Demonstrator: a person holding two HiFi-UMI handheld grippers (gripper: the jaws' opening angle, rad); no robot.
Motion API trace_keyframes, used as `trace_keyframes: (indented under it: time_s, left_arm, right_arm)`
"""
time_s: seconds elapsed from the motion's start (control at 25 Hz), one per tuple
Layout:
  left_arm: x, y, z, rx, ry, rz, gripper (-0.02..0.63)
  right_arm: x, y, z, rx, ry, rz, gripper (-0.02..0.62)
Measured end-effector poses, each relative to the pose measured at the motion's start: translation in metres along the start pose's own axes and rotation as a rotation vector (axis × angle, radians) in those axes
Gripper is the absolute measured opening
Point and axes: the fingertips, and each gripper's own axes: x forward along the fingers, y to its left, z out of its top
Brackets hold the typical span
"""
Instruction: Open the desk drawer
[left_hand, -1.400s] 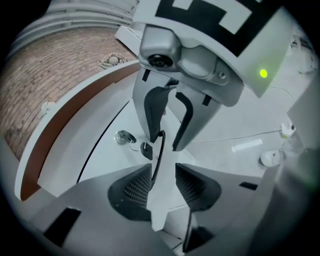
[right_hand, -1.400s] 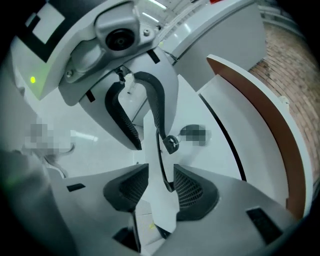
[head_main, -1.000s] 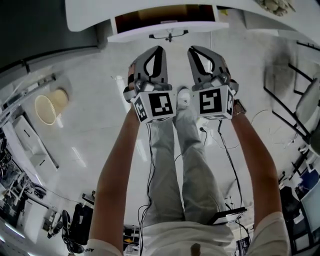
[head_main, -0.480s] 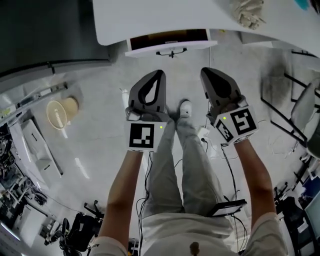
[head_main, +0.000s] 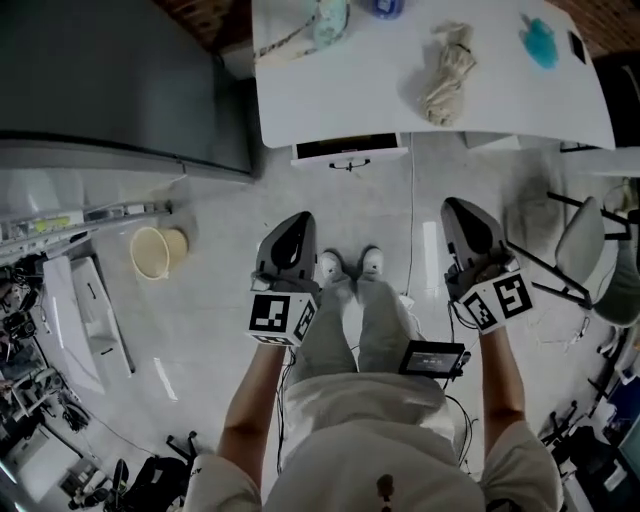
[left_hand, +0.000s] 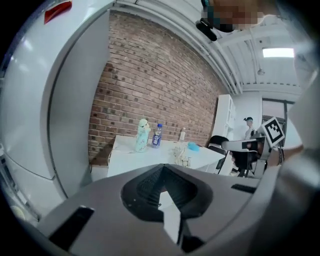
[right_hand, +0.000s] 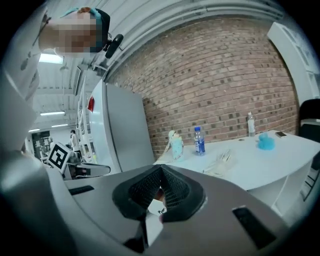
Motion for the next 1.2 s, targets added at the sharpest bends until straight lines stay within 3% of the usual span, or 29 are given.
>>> trace_keyframes:
  time_s: [0.2,0.44,0.88,1.2]
  left_arm:
    - [-0.055,-0.027,0.055,-0.044,-0.057,-0.029,0.008]
    - [-0.112,-0.064,0.117,-0.017,-0.145,-0.045,0.008]
    - [-0.174,-0.09,0.223,0.125,-0.296,-0.007,0.008]
    - [-0.196,-0.086,0.235,0.074,-0.284,0.02,0.008]
  right_arm:
    - [-0.064,0.02,0.071,-0.012,-0.086,0.031,0.026]
    - [-0.115,0.043,0.124,-0.161,-0.103,-0.02,0.026]
    - [-0.14,0.103,0.199,0.065,-0.266,0.102,0.026]
    - [-0.135,0.14,0.215,0.055,-0.297,0.13,0.026]
